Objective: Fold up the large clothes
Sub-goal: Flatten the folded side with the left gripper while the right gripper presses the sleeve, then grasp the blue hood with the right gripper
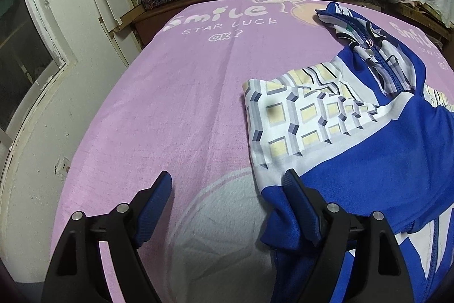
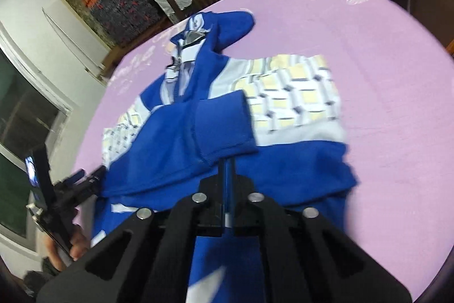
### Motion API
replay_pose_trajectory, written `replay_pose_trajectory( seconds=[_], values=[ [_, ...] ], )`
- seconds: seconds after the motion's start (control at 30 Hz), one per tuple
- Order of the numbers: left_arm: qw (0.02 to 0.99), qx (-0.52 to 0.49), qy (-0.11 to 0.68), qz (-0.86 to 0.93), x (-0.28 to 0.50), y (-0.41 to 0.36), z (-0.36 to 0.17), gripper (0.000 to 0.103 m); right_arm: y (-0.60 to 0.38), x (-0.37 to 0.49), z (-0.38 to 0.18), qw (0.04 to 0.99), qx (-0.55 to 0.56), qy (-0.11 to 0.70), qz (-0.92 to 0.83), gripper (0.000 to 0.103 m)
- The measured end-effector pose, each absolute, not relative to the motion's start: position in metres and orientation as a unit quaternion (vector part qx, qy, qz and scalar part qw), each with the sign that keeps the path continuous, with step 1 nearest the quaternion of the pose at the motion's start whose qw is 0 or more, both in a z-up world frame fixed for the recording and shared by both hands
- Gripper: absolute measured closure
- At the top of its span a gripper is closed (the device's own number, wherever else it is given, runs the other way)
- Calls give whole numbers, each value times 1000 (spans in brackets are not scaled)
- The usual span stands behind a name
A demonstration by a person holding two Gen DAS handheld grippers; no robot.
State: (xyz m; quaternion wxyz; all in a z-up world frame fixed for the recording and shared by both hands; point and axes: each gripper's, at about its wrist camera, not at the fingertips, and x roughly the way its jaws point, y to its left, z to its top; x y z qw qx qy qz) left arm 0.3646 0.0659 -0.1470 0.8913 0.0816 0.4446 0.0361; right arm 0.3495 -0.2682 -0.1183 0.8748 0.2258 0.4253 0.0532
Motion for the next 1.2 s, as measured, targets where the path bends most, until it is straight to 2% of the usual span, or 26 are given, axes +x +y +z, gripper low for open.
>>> replay_pose_trajectory(
  seconds=[0.07, 0.23, 0.27, 0.3, 0.33, 0.4, 0.5, 0.6, 0.77, 0.8, 0.9, 1.07, 1.2],
  values=[
    [892, 68, 446, 32, 363, 69, -145, 21, -278, 348, -115, 878, 238, 412, 47, 51],
    [893, 56, 446, 22, 363, 70, -144, 21, -280, 376, -117, 878, 245, 409, 50, 50],
    [892, 58, 447, 23, 364, 70, -145, 21, -277, 384, -121, 876, 239, 416, 49, 52],
    [892, 58, 447, 22, 364, 70, -146, 21, -274, 390, -127, 873, 236, 423, 52, 73],
    [892, 58, 448, 24, 365, 71, -146, 21, -273, 391, -131, 870, 239, 427, 61, 85],
    [891, 54, 451, 23, 366, 73, -146, 21, -273, 380, -126, 872, 247, 415, 72, 94],
    [889, 57, 454, 23, 367, 72, -147, 21, -277, 359, -115, 885, 229, 399, 67, 95],
    [891, 76, 447, 29, 365, 66, -148, 20, -284, 360, -137, 868, 222, 443, 38, 98],
    [893, 74, 442, 37, 363, 69, -147, 17, -292, 359, -140, 866, 225, 446, 19, 98],
    [894, 69, 440, 37, 362, 71, -145, 17, -295, 355, -137, 866, 235, 441, 16, 95],
    [906, 55, 418, 35, 356, 72, -126, 19, -301, 345, -117, 878, 255, 404, 25, 95],
    [909, 49, 409, -57, 356, 28, -102, 18, -267, 362, -89, 881, 239, 397, 98, 96],
    [900, 63, 417, -108, 365, -17, -109, 18, -226, 390, -95, 856, 246, 424, 165, 96]
  ],
)
